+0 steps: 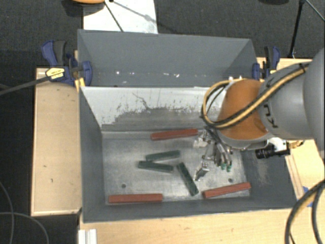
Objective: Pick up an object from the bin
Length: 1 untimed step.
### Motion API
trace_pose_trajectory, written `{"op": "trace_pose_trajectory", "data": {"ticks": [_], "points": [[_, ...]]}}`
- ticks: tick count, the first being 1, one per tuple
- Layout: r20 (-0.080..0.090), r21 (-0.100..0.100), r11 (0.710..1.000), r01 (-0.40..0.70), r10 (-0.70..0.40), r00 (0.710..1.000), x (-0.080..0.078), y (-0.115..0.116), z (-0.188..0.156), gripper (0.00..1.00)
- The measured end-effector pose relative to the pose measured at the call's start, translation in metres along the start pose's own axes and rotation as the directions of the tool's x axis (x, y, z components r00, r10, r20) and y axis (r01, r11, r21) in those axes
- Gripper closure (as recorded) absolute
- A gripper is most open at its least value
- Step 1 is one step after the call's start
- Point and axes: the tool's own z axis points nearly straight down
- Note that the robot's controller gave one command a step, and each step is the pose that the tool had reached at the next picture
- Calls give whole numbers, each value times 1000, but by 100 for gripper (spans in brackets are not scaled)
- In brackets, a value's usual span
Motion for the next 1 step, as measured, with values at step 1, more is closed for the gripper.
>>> {"op": "trace_pose_trajectory", "data": {"ticks": [1], "points": [[5, -1, 959, 285, -285, 959, -2, 9, 4, 0]]}}
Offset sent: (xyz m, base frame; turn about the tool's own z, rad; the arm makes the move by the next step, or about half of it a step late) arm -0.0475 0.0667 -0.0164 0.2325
